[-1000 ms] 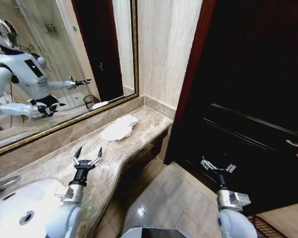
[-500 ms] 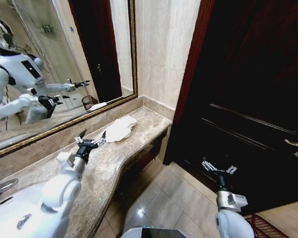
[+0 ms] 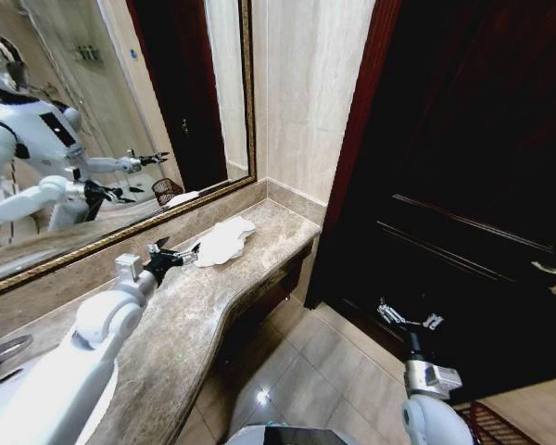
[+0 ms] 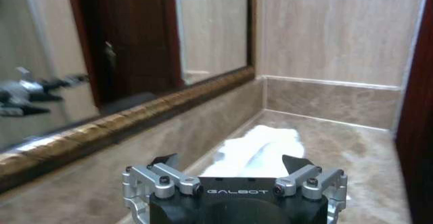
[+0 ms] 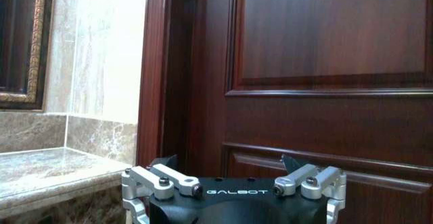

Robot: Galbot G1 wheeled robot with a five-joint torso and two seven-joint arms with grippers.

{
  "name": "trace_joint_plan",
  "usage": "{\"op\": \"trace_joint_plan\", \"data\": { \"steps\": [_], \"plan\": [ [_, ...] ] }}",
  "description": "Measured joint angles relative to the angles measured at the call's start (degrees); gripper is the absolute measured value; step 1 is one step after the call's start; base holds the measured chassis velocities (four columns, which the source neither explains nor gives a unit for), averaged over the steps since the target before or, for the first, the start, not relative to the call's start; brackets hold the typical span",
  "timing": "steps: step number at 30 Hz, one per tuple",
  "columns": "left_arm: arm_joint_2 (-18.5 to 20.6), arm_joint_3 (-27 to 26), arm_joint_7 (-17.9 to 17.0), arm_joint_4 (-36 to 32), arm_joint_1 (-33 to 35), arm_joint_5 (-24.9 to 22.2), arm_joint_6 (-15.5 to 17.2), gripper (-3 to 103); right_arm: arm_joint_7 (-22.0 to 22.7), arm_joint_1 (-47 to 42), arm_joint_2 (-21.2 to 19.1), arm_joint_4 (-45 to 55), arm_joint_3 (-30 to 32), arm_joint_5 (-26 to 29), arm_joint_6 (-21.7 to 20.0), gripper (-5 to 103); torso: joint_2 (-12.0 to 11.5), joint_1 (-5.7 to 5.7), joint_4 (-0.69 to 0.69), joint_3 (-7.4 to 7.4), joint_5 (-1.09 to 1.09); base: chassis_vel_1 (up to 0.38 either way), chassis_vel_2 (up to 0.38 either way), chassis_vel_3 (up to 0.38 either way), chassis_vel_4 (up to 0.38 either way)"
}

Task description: Discard the used towel into the hamper.

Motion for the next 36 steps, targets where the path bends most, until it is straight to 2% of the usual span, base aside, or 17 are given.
{"op": "trace_joint_plan", "data": {
  "steps": [1,2,4,7,9,10,12,13,16,22,26,36],
  "plan": [
    [1.19,0.99,1.71,1.36,-1.74,-2.21,0.87,100,0.05,0.04,0.0,-0.17,0.22,0.0,-0.01,100,0.0,0.0,0.0,0.0,-0.01,0.0,0.0,0.0,0.0],
    [1.19,0.99,1.71,1.36,-1.74,-2.21,0.87,100,0.05,0.04,0.0,-0.17,0.22,0.0,-0.01,100,0.0,0.0,0.0,0.0,-0.01,0.0,0.0,0.0,0.0],
    [3.57,4.32,6.23,5.79,-6.33,-3.68,0.94,100,0.38,0.04,-0.17,-0.51,1.0,0.15,-0.07,100,0.0,0.0,0.01,0.0,0.0,0.0,0.0,0.0,0.0],
    [4.57,7.03,7.54,9.91,-10.24,-3.67,0.45,100,0.62,0.24,-0.27,-0.66,1.41,0.24,-0.16,100,0.0,0.0,0.0,0.0,0.01,0.0,0.0,0.0,0.0],
    [5.07,9.61,10.03,14.53,-13.63,-3.59,0.06,100,0.86,0.53,-0.32,-0.83,1.67,0.24,-0.31,100,0.0,0.0,0.01,0.0,-0.01,0.0,0.0,0.0,0.0],
    [5.07,9.61,10.03,14.53,-13.63,-3.59,0.06,100,0.86,0.53,-0.32,-0.83,1.67,0.24,-0.31,100,0.0,0.0,0.01,0.0,-0.01,0.0,0.0,0.0,0.0],
    [5.14,13.25,11.87,18.9,-17.11,-3.23,-0.53,100,1.04,0.98,-0.26,-0.96,1.71,0.03,-0.56,100,0.0,0.0,0.01,0.0,0.01,0.0,0.0,0.0,0.0],
    [5.14,13.25,11.87,18.9,-17.11,-3.23,-0.53,100,1.04,0.98,-0.26,-0.96,1.71,0.03,-0.56,100,0.0,0.0,0.01,0.0,0.01,0.0,0.0,0.0,0.0],
    [3.86,18.11,12.33,23.51,-21.61,-1.65,-1.48,100,1.23,1.69,-0.02,-1.19,1.47,-0.81,-0.96,100,0.0,0.0,0.01,0.0,0.01,0.0,0.0,0.0,0.0],
    [1.1,22.46,12.19,28.11,-26.73,0.2,-2.29,100,1.3,2.83,0.13,-1.41,1.12,-1.54,-1.45,100,0.0,0.0,0.0,0.0,0.01,0.0,0.0,0.0,0.0],
    [-1.42,26.79,10.73,32.36,-30.93,3.16,-3.1,100,1.32,3.54,0.28,-1.69,1.01,-1.92,-1.59,100,0.0,0.0,0.0,0.0,0.01,0.0,0.0,0.0,0.0],
    [-6.13,31.28,10.06,38.12,-35.28,9.43,-4.29,100,1.32,3.92,0.5,-2.15,0.85,-2.29,-1.6,100,0.0,0.0,0.01,-0.01,0.01,0.0,0.0,0.0,0.0]
  ]
}}
